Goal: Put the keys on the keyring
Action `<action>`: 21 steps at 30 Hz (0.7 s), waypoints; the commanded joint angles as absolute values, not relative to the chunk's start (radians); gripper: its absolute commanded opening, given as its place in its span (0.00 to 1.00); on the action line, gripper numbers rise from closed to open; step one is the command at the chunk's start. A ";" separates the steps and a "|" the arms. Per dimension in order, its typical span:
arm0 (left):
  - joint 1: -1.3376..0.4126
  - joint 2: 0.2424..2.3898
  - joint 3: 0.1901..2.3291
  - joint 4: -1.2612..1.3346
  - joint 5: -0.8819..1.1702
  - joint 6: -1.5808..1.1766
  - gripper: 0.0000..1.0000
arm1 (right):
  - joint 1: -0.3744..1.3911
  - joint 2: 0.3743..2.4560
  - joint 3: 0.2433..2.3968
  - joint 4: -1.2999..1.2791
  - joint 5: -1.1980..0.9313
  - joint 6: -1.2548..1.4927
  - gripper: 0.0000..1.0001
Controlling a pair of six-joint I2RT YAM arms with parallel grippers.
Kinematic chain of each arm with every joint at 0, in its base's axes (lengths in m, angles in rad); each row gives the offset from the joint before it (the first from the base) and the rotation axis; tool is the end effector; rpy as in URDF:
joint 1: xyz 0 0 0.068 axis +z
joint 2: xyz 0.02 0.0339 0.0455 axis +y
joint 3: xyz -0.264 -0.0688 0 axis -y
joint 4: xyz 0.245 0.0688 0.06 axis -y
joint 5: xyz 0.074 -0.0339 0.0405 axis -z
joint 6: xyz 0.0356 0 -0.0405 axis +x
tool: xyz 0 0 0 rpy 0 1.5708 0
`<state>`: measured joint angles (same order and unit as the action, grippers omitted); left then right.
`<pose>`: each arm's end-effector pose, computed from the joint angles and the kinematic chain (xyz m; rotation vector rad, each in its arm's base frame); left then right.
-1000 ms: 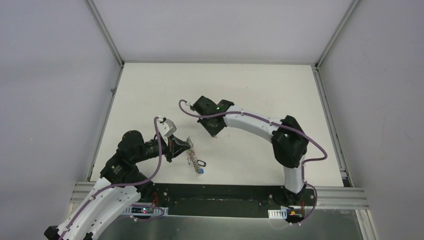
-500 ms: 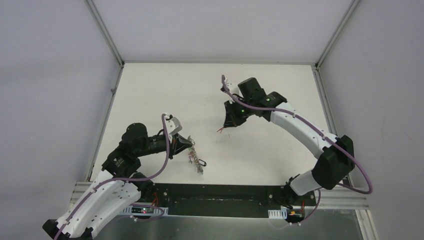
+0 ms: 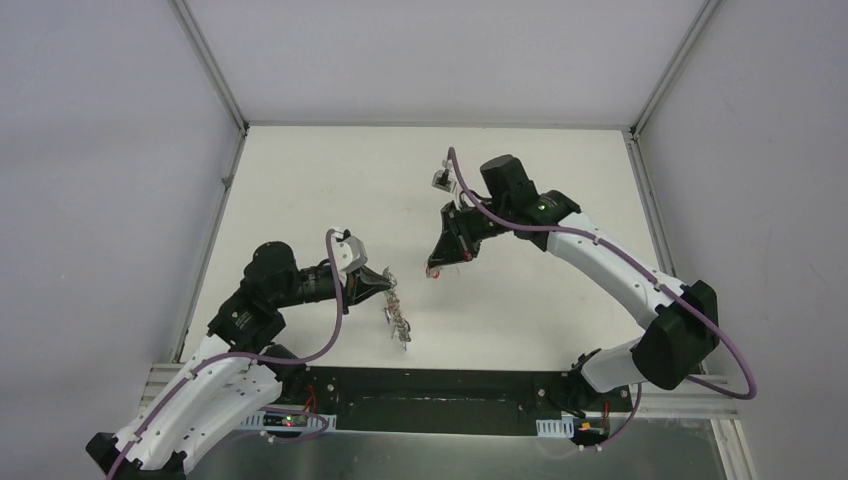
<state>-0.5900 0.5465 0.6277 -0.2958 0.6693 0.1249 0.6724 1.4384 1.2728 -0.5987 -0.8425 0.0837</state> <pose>0.0985 -0.0925 0.3087 1.0809 1.4808 -0.9251 0.2238 0.2121 0.3264 -1.1136 2.1222 1.3510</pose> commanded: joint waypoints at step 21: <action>-0.597 0.566 0.626 -0.147 0.754 0.113 0.00 | 0.888 1.460 1.418 -0.660 -0.830 -0.026 0.00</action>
<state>-0.5900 0.5720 0.6224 -0.2390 0.7174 0.1211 0.8558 1.4475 1.3525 -0.6586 -0.8940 -0.0063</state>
